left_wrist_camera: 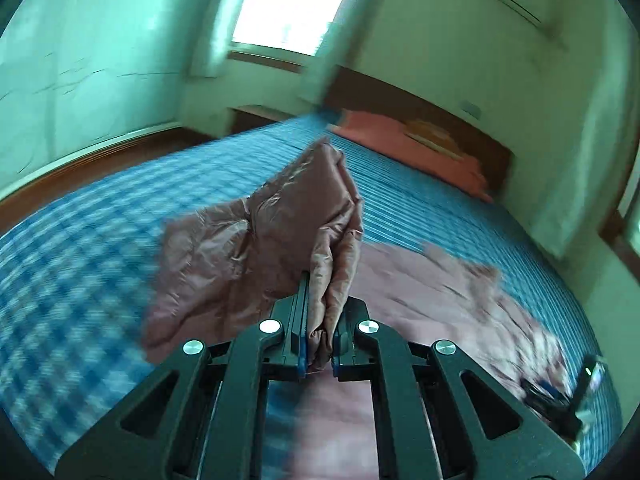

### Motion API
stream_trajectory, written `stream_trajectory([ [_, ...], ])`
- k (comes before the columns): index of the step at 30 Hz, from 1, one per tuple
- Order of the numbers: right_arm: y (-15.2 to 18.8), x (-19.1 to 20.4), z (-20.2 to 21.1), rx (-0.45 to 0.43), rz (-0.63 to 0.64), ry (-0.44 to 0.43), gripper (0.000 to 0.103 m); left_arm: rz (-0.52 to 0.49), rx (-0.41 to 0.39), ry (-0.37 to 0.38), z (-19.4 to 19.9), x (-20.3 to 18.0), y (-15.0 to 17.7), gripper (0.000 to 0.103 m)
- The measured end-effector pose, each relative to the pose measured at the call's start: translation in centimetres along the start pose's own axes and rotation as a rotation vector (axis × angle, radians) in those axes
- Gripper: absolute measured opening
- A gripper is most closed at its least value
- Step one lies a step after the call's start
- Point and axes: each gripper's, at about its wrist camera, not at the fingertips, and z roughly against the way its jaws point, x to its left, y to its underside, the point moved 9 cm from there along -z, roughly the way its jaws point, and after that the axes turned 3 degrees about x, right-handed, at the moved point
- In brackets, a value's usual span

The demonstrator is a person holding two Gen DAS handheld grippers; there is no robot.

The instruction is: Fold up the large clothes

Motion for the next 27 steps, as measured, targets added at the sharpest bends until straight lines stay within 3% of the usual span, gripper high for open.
stream_trajectory([
  [3,0.0,0.0,0.0,-0.001,-0.001,-0.001,0.072,-0.088,0.041,0.046,-3.0,-6.4,1.1,0.007],
  [8,0.0,0.0,0.0,-0.003,-0.004,-0.002,0.072,-0.195,0.109,0.090,-6.9,-13.1,4.8,0.007],
  [13,0.0,0.0,0.0,-0.003,-0.002,-0.002,0.072,-0.260,0.185,0.108,-10.0,-17.9,9.6,0.007],
  [18,0.0,0.0,0.0,-0.003,-0.003,-0.002,0.072,-0.313,0.255,0.117,-11.6,-20.4,13.7,0.010],
  [19,0.0,0.0,0.0,-0.003,-0.003,-0.002,0.072,-0.324,0.266,0.112,-11.0,-21.0,14.6,0.014],
  [20,0.0,0.0,0.0,-0.003,-0.004,-0.002,0.072,-0.328,0.268,0.111,-10.8,-21.1,14.8,0.025],
  [21,0.0,0.0,0.0,-0.002,-0.004,-0.002,0.072,-0.328,0.263,0.115,-10.0,-21.0,15.6,0.050],
  [23,0.0,0.0,0.0,-0.001,-0.005,-0.002,0.072,-0.331,0.227,0.116,-8.0,-21.0,15.6,0.069],
  [27,-0.1,0.0,0.2,0.006,-0.011,-0.007,0.072,-0.328,0.197,0.138,-4.5,-19.5,14.6,0.072],
])
